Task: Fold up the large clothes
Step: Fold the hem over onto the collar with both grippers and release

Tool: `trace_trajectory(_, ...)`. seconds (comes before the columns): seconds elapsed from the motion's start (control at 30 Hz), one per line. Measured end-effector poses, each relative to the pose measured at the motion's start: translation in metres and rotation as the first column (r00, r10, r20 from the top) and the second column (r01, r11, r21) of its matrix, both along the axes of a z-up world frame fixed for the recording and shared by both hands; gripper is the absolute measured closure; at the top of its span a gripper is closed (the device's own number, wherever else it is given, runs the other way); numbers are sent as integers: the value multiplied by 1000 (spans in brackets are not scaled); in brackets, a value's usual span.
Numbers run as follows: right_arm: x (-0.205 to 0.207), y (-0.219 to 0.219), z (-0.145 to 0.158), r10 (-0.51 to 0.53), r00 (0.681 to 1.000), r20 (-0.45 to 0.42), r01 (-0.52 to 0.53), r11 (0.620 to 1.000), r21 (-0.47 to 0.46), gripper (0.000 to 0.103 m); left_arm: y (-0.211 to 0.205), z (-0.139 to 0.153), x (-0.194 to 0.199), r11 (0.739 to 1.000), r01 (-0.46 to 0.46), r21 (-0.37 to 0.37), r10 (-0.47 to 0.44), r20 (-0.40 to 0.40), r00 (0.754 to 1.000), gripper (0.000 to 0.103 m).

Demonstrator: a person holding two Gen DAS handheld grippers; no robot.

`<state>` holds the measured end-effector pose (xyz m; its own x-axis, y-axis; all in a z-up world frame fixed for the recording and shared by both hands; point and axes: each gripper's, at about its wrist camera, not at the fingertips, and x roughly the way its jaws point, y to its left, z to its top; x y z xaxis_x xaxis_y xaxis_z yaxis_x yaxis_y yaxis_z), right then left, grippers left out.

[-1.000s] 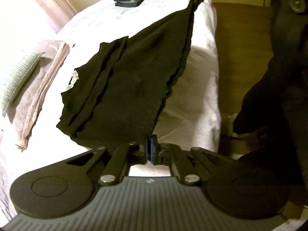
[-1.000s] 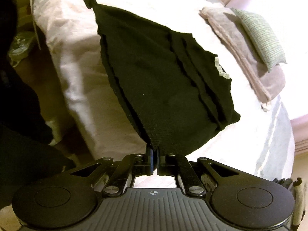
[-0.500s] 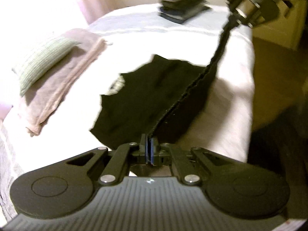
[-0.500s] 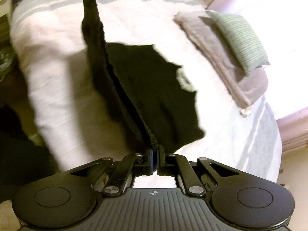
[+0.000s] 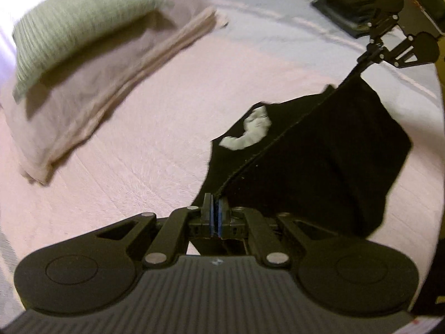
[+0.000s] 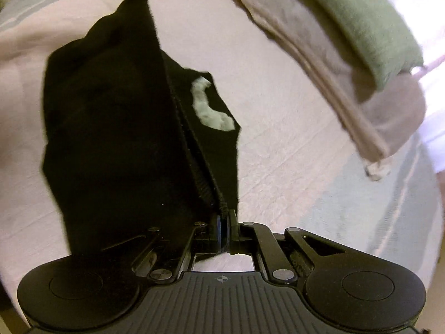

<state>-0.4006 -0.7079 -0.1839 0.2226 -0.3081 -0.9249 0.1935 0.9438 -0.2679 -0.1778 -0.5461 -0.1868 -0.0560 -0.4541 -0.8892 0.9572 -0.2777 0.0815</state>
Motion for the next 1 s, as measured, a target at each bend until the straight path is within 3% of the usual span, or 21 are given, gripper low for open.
trace_trajectory(0.2,12,-72,-42,-34,999,-4,34,995,91,103,-56,-65,25,994,-58,95,61,-26,998,102)
trace_trajectory(0.33,17,-97,-61,-77,997,5,76,987,141,103,-78,-97,37,987,-86,138,91,-30,995,102)
trace_trajectory(0.67,32,-147,-121,-181,983,11,174,957,232,103,-94,-156,61,966,-163,202,175,-43,984,101)
trace_trajectory(0.8,19,-158,-128,-297,953,65,270,925,267,95,-96,-171,71,956,-219,196,231,-43,972,94)
trace_trajectory(0.9,0,-167,-119,-405,910,89,380,900,214,67,-92,-169,87,940,-295,171,308,-58,949,86)
trace_trajectory(1.0,-27,-172,-99,-522,848,96,503,848,165,66,-83,-157,100,927,-351,133,357,-19,934,87)
